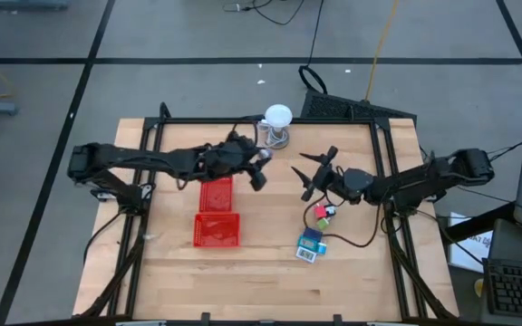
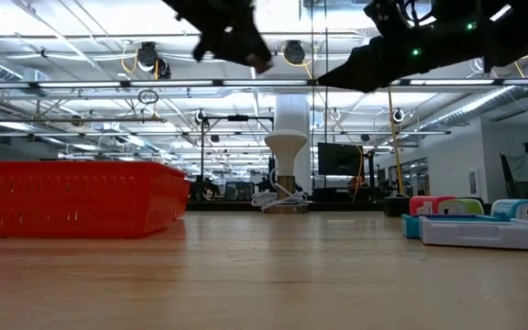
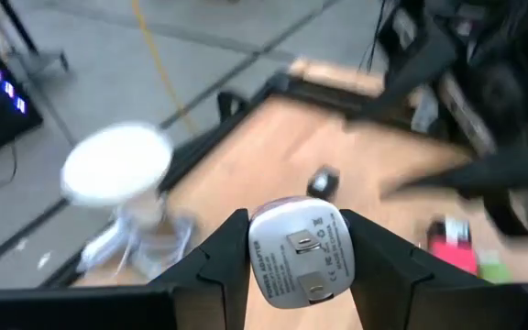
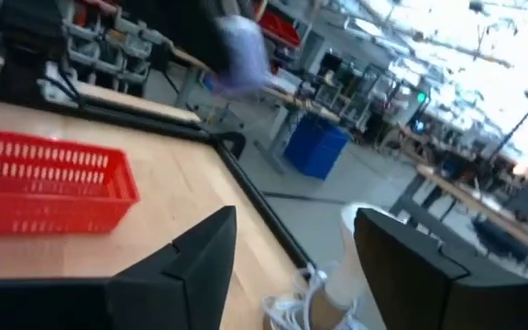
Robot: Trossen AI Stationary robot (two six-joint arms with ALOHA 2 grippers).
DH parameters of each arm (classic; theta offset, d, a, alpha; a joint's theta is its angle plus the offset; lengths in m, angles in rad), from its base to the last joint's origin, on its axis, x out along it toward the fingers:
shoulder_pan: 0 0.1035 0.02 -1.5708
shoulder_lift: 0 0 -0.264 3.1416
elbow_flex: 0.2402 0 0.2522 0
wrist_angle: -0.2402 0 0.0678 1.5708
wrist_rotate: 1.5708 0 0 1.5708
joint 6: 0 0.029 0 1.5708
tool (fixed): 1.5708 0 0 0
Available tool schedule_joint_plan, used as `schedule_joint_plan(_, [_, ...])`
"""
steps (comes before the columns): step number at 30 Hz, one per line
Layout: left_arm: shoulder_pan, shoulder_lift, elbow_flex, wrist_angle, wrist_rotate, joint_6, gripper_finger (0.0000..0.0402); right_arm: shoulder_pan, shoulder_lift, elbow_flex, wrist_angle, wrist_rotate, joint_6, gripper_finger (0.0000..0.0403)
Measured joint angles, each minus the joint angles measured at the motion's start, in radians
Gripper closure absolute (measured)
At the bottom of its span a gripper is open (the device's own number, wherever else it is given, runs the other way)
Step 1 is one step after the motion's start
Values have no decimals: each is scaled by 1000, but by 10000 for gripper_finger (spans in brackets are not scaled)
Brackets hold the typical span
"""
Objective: Pick & Place Office items
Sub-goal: Put the purple charger adapter into the top red basket
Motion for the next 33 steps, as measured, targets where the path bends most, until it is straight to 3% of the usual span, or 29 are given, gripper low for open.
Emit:
schedule_joint_plan(5, [-11, -93, -85, -119, -69, -85, 260, 1, -93, -10, -73, -2, 67, 192])
schedule_joint_plan(10, [-22, -193, -215, -161, -70, -189, 260, -1, -183, -54, -76, -1, 89, 197])
schedule_joint_plan(13, [-17, -229, -276, -315, -63, -302, 260, -1, -220, -76, -77, 1, 89, 197])
schedule_joint_plan(19, [-21, -226, -317, -590, 90, -487, 260, -17, -259, -99, -81, 4, 130, 199])
schedule_joint_plan(33, [26, -178, -413, -514, 191, -547, 260, -38, -253, -98, -115, 2, 166, 202])
